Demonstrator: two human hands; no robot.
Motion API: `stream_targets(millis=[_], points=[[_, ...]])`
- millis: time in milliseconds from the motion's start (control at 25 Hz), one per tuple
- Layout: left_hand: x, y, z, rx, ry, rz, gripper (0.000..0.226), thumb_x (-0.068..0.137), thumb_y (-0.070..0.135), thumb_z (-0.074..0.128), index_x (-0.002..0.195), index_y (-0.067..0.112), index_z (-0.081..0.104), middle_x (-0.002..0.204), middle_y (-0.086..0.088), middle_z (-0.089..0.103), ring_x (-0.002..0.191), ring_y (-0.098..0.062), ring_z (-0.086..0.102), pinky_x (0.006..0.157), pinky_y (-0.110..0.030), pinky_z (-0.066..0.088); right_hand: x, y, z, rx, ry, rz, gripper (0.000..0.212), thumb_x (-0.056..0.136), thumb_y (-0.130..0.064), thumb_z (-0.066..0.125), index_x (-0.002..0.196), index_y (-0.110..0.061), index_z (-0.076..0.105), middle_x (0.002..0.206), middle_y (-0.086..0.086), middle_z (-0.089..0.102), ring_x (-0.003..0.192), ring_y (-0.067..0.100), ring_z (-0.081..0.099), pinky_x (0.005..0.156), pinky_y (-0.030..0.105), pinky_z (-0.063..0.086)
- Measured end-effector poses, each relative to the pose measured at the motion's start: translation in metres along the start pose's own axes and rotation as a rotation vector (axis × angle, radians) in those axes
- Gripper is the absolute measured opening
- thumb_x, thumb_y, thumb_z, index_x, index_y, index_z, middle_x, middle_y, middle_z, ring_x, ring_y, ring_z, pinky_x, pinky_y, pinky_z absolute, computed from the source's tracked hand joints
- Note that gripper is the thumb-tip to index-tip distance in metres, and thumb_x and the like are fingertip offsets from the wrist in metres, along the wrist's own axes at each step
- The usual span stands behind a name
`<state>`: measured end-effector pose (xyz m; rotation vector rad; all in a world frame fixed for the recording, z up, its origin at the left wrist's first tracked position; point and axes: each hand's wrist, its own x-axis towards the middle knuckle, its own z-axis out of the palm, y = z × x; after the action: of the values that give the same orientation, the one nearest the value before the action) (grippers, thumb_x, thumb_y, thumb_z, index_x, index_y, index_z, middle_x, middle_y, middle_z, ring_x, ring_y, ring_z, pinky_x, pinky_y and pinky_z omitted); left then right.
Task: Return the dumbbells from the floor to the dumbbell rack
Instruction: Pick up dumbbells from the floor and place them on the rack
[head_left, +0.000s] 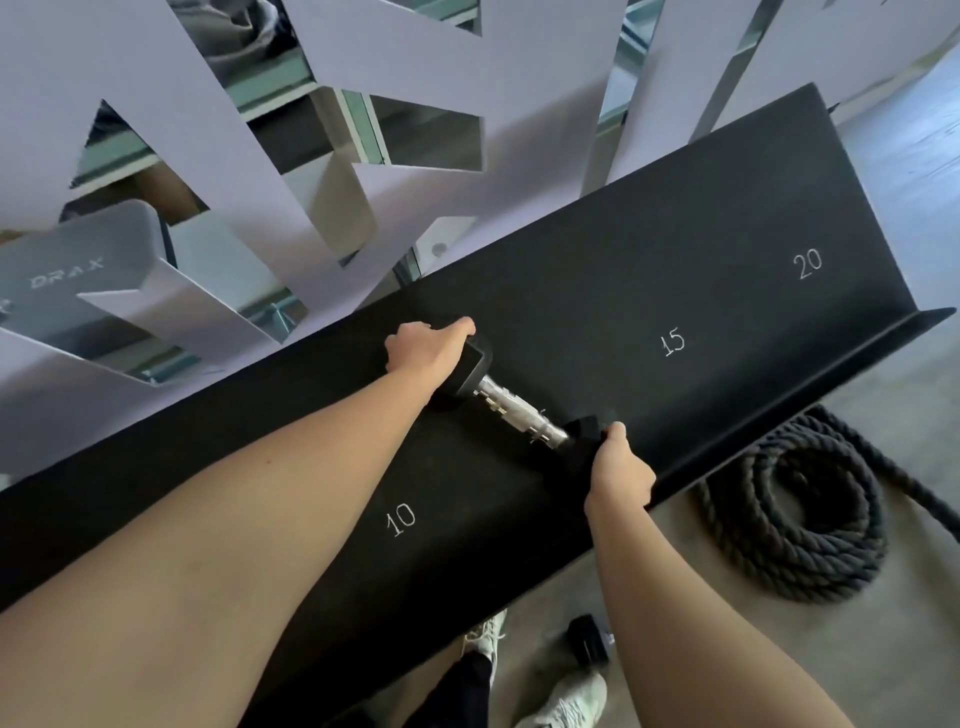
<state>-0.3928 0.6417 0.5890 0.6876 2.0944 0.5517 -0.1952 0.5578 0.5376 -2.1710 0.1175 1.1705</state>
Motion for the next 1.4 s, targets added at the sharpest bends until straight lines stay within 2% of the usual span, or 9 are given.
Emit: stream_targets(millis=[120, 240, 360, 480, 600, 960, 1120, 1280, 1400], points=[[-0.002, 0.000, 0.004, 0.036, -0.038, -0.031, 0.067, 0.074, 0.053, 0.069, 0.127, 0.014, 0.056, 0.130, -0.010, 0.051, 0.089, -0.020, 0.052, 0.070, -0.036, 0.046, 0.000, -0.015, 0.000, -0.110, -0.001, -0.144, 0.042, 0.073, -0.044, 0.052, 0.094, -0.009, 0.066, 0.097, 0.007, 0.068, 0.092, 0.033, 0.062, 0.088, 0.042, 0.052], [-0.016, -0.001, 0.014, 0.020, -0.071, -0.067, 0.071, 0.079, 0.050, 0.071, 0.138, 0.017, 0.050, 0.137, -0.008, 0.051, 0.098, -0.023, 0.054, 0.070, -0.035, 0.042, -0.002, -0.039, -0.002, -0.060, -0.041, -0.210, 0.019, 0.075, -0.033, 0.051, 0.068, -0.015, 0.056, 0.067, 0.000, 0.058, 0.065, 0.024, 0.052, 0.060, 0.031, 0.042], [-0.031, 0.000, 0.023, 0.059, -0.111, 0.012, 0.069, 0.082, 0.046, 0.070, 0.142, 0.021, 0.048, 0.137, -0.005, 0.053, 0.103, -0.022, 0.055, 0.064, -0.030, 0.041, -0.006, -0.053, -0.006, -0.024, -0.067, -0.270, 0.030, 0.076, -0.025, 0.053, 0.047, -0.020, 0.043, 0.051, -0.005, 0.048, 0.051, 0.018, 0.043, 0.049, 0.031, 0.035], [-0.041, -0.002, 0.019, 0.055, -0.045, 0.040, 0.056, 0.087, 0.041, 0.068, 0.136, 0.019, 0.054, 0.128, -0.007, 0.059, 0.087, -0.015, 0.056, 0.051, -0.023, 0.037, -0.012, -0.062, -0.015, -0.027, -0.133, -0.315, 0.023, 0.078, -0.028, 0.055, 0.055, -0.024, 0.054, 0.058, -0.010, 0.054, 0.059, 0.013, 0.050, 0.057, 0.029, 0.040], [-0.059, 0.002, 0.013, 0.055, 0.048, 0.135, 0.050, 0.089, 0.039, 0.065, 0.132, 0.016, 0.058, 0.127, -0.006, 0.061, 0.076, -0.009, 0.053, 0.050, -0.020, 0.035, -0.021, -0.073, -0.028, -0.062, -0.205, -0.418, 0.019, 0.081, -0.031, 0.057, 0.086, -0.020, 0.072, 0.073, -0.012, 0.063, 0.080, 0.015, 0.061, 0.073, 0.029, 0.047], [-0.186, 0.045, -0.018, 0.103, 0.218, 0.719, 0.048, 0.090, 0.044, 0.062, 0.127, 0.015, 0.059, 0.128, -0.009, 0.060, 0.113, -0.020, 0.056, 0.084, -0.027, 0.046, -0.078, -0.129, -0.139, -0.351, -0.245, -1.058, 0.034, 0.087, -0.034, 0.057, 0.118, -0.021, 0.066, 0.120, -0.002, 0.066, 0.103, 0.015, 0.061, 0.081, 0.026, 0.045], [-0.245, 0.045, -0.023, 0.002, 0.280, 0.816, 0.050, 0.089, 0.046, 0.061, 0.129, 0.015, 0.057, 0.127, -0.006, 0.059, 0.108, -0.012, 0.052, 0.088, -0.028, 0.045, -0.093, -0.143, -0.196, -0.473, -0.182, -1.374, 0.037, 0.089, -0.032, 0.058, 0.123, -0.019, 0.063, 0.129, 0.005, 0.061, 0.122, 0.023, 0.051, 0.101, 0.036, 0.040], [-0.304, 0.022, -0.034, -0.067, 0.253, 0.875, 0.045, 0.091, 0.041, 0.062, 0.127, 0.015, 0.058, 0.128, -0.004, 0.057, 0.114, -0.018, 0.052, 0.096, -0.039, 0.048, -0.106, -0.131, -0.249, -0.579, -0.140, -1.535, 0.041, 0.091, -0.031, 0.057, 0.130, -0.019, 0.058, 0.135, 0.008, 0.057, 0.127, 0.028, 0.045, 0.105, 0.043, 0.038], [-0.333, 0.001, -0.029, -0.095, 0.225, 0.923, 0.044, 0.091, 0.040, 0.063, 0.128, 0.016, 0.059, 0.128, -0.003, 0.058, 0.111, -0.015, 0.052, 0.094, -0.031, 0.047, -0.103, -0.118, -0.278, -0.648, -0.094, -1.575, 0.045, 0.090, -0.033, 0.057, 0.133, -0.019, 0.056, 0.132, 0.009, 0.058, 0.125, 0.029, 0.045, 0.103, 0.042, 0.038]])
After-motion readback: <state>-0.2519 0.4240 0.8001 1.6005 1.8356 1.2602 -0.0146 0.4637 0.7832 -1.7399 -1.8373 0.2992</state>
